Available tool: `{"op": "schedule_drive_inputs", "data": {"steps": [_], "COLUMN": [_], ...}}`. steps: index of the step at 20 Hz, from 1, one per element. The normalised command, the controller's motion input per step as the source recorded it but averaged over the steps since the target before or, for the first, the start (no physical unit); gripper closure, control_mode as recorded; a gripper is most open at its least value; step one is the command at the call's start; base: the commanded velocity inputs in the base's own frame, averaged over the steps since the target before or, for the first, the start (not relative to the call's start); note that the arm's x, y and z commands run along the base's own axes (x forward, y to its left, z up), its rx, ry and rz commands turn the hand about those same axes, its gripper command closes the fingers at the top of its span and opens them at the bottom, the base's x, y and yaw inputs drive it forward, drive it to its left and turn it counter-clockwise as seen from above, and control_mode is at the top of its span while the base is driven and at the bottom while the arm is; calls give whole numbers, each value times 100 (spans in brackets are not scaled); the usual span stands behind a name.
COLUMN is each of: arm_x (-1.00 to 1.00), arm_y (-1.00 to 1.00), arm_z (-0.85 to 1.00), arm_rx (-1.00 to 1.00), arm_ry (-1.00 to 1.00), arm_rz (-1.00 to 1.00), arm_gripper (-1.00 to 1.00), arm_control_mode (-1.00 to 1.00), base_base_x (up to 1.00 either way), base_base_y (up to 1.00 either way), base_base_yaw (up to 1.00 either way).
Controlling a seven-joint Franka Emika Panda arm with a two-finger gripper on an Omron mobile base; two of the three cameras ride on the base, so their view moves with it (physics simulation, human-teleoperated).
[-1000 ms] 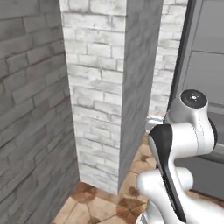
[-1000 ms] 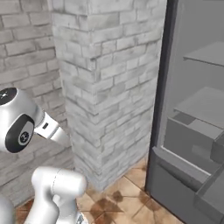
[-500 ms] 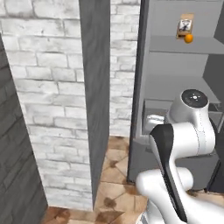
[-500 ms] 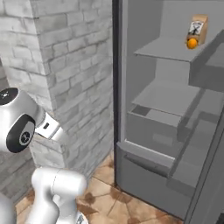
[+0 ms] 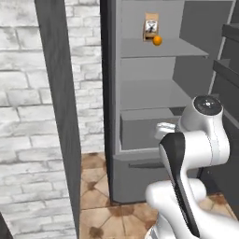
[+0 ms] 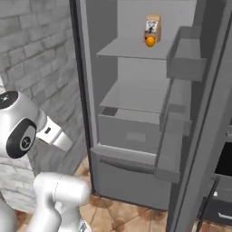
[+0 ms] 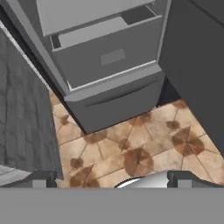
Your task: Pick the apple and orange from the fridge and place them on the plate next to the blender to make a fruit smoothie.
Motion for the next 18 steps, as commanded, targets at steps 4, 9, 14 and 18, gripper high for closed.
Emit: {"op": "schedule_drive_inputs", "data": {"steps": [4, 9, 14, 18], "arm_x": [0, 0, 0, 0], "arm_y": [0, 0, 0, 0], "arm_z": [0, 0, 0, 0], "arm_rx": [0, 0, 0, 0], "arm_ry": [0, 0, 0, 0], "arm_rz": [0, 0, 0, 0], "arm_gripper": [-100, -100, -100, -100], "arm_control_mode": [100, 100, 100, 100], "base_base_x": [57, 73, 59, 42], "base_base_y": [0, 0, 0, -9], "base_base_yaw": [-34, -22, -13, -6]}}
